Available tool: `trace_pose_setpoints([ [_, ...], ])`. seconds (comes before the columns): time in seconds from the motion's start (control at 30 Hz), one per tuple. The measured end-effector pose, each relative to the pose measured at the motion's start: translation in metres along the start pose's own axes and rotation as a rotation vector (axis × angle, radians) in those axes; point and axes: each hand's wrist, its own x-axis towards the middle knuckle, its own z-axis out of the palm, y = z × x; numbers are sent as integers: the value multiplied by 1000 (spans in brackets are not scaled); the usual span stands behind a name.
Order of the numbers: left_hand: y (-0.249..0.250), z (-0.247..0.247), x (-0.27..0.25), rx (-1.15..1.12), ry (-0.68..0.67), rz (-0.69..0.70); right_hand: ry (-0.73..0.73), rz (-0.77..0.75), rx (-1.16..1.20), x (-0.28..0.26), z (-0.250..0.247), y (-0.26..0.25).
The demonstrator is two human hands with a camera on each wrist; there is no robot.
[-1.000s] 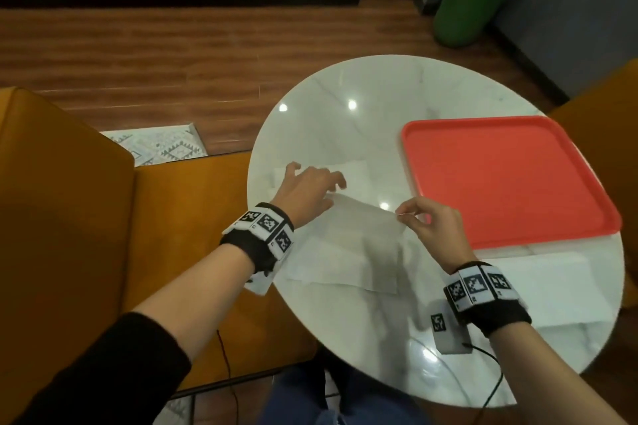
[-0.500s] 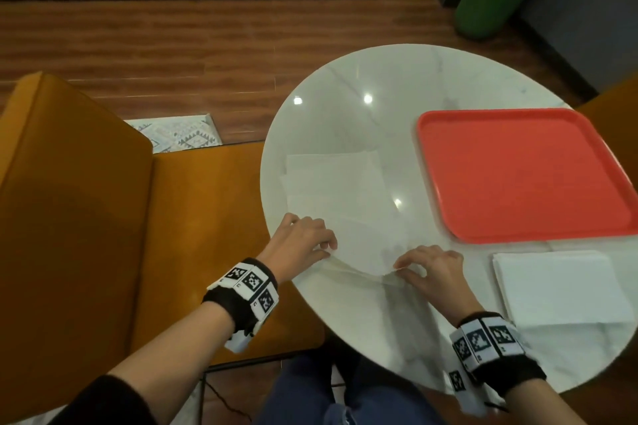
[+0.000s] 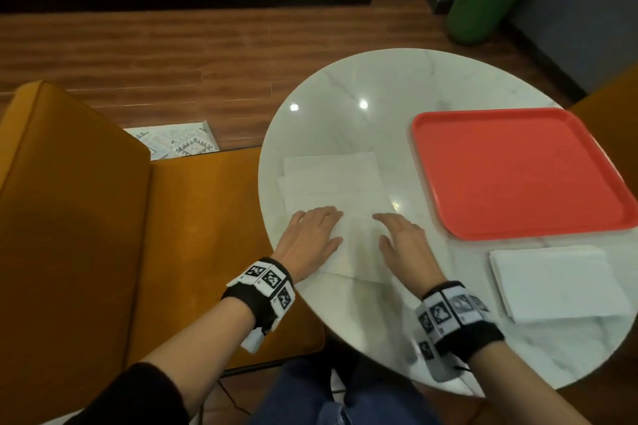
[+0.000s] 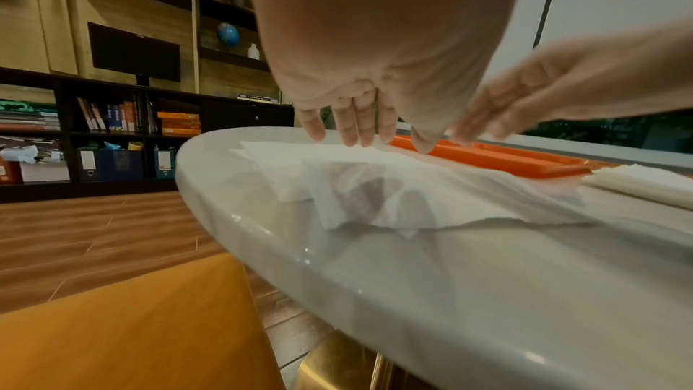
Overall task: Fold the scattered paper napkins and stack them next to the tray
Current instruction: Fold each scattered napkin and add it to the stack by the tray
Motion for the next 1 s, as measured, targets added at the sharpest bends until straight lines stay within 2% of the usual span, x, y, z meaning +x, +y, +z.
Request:
trace_pose_setpoints([
  [0.13, 2, 21, 3, 129, -219, -53, -313, -51, -31, 11, 39, -38],
  [0.23, -7, 34, 0, 184, -256, -81, -426, -28, -50, 8, 59, -35],
  [0.37, -10, 39, 0, 111, -228, -89, -408, 29, -141, -1, 50, -9],
  [0.57, -9, 37, 2, 55, -213, -95, -338, 207, -187, -22, 29, 33],
  [0.77, -3, 26, 5, 75, -241, -132, -327, 241, -175, -22, 31, 36],
  [0.93, -1, 3, 14, 78, -80, -126, -321, 241, -169, -23, 30, 35],
  [1.0, -2, -5, 19, 29, -61, -162, -320, 239, -169, -23, 30, 33],
])
